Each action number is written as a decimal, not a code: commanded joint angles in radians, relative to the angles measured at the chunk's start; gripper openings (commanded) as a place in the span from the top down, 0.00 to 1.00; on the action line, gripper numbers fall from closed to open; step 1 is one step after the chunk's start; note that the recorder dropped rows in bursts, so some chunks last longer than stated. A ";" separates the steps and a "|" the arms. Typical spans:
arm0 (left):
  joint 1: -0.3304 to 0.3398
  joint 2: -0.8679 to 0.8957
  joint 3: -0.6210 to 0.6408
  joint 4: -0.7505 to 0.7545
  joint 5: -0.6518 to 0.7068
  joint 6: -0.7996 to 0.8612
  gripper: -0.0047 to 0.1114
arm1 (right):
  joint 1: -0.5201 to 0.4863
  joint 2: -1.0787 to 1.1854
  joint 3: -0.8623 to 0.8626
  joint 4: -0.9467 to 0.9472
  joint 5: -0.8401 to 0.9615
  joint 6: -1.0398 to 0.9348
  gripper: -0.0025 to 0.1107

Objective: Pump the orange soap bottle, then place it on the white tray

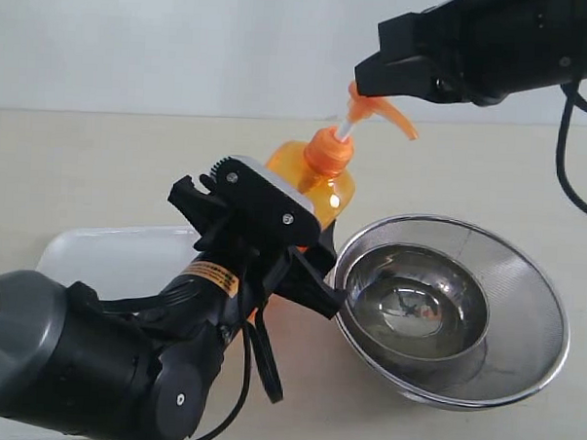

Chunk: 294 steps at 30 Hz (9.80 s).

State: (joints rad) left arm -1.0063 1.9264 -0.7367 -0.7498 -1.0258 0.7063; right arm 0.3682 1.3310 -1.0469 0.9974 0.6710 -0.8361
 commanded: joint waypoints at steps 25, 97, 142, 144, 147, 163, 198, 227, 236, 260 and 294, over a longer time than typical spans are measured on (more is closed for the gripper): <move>-0.002 -0.019 -0.015 0.054 -0.057 0.007 0.92 | 0.000 0.019 0.046 -0.122 0.109 0.099 0.98; -0.004 -0.167 -0.021 -0.059 -0.113 -0.157 0.92 | 0.292 -0.518 0.954 -0.300 -1.519 0.431 0.98; 0.120 -0.410 0.421 -0.266 -0.195 -0.392 0.92 | 0.292 -0.518 0.978 -0.334 -1.460 0.469 0.98; 0.129 -0.384 0.421 -0.259 -0.195 -0.408 0.92 | 0.292 -0.518 0.978 -0.334 -1.458 0.469 0.98; 0.129 -0.361 0.421 -0.242 -0.195 -0.434 0.92 | 0.292 -0.518 0.978 -0.335 -1.460 0.469 0.98; 0.129 -0.314 0.404 -0.281 -0.195 -0.461 0.92 | 0.292 -0.518 0.978 -0.338 -1.460 0.469 0.98; 0.127 -0.314 0.404 -0.263 -0.195 -0.433 0.22 | 0.292 -0.518 0.978 -0.354 -1.467 0.469 0.98; 0.125 -0.314 0.404 -0.289 -0.195 -0.418 0.22 | 0.292 -0.518 0.978 -0.357 -1.474 0.465 0.98; 0.121 -0.314 0.404 -0.277 -0.195 -0.418 0.22 | 0.292 -0.518 0.978 -0.357 -1.474 0.465 0.98; 0.074 -0.491 0.404 -0.333 -0.046 -0.243 0.22 | 0.292 -0.518 0.978 -0.375 -1.480 0.465 0.98; -0.100 -0.718 0.548 -0.454 -0.024 -0.214 0.22 | 0.292 -0.518 0.978 -0.380 -1.512 0.469 0.98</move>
State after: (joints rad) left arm -1.0973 1.2316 -0.2002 -1.1649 -1.0053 0.4610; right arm 0.6587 0.8124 -0.0697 0.6230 -0.8318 -0.3643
